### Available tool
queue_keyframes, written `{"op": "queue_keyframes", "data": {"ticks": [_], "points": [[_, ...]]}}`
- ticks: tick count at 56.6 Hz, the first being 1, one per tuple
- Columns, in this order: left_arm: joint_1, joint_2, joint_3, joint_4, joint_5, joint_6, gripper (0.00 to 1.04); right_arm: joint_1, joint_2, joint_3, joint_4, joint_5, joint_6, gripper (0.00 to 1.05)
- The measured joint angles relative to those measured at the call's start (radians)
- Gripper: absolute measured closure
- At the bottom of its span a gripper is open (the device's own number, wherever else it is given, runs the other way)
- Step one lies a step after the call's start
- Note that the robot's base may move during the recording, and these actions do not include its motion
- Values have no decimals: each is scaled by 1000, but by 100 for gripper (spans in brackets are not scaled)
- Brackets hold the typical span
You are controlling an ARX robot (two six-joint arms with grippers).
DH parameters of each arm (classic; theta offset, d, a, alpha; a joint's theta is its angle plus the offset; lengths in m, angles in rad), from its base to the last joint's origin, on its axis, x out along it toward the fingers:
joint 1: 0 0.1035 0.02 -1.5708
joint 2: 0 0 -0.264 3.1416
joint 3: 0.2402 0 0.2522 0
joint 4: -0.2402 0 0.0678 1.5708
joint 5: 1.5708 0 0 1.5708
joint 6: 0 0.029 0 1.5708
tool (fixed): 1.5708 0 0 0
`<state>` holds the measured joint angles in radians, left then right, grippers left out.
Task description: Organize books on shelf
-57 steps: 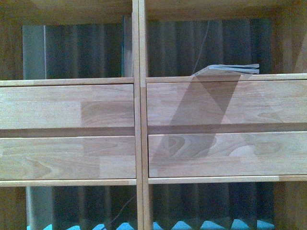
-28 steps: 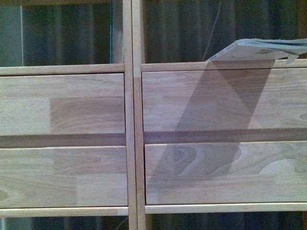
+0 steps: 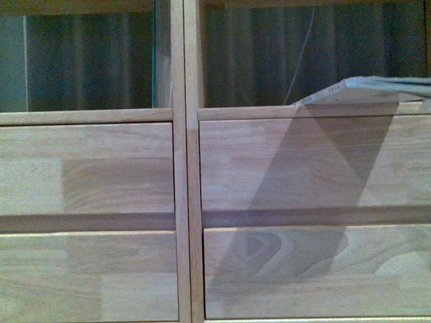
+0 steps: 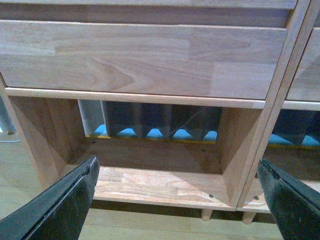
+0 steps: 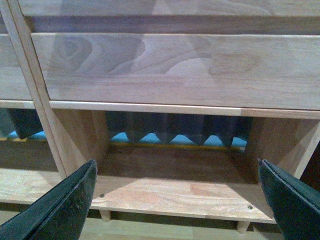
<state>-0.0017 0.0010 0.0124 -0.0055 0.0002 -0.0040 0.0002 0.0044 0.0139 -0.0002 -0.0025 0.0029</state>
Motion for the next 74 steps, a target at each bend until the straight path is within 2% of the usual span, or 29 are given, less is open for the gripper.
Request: {"op": "queue_keyframes", "data": {"ticks": [25,26,28,29,32,35,38,42,48,59,74], "points": [[0,0,0,0,0,0,7,-2,2,0,0,-10,0,7],[0,0,0,0,0,0,7,-10,7,2,0,-36,17,7],[0,0,0,0,-1,0,7,-74,55,6,22,-233,82,7],[0,0,0,0,-1,0,7,-96,73,10,34,-286,114,7],[0,0,0,0,1,0,7,-213,210,44,137,-571,268,7],[0,0,0,0,0,-1,7,-277,326,84,246,-742,397,7],[0,0,0,0,0,0,7,-312,441,130,360,-836,509,7],[0,0,0,0,-2,0,7,-310,589,205,514,-830,640,7],[0,0,0,0,0,0,7,-251,806,320,647,-740,763,7],[0,0,0,0,0,0,7,-141,1131,475,747,-624,874,7],[0,0,0,0,0,0,7,-56,1439,682,825,-459,1012,7]]}}
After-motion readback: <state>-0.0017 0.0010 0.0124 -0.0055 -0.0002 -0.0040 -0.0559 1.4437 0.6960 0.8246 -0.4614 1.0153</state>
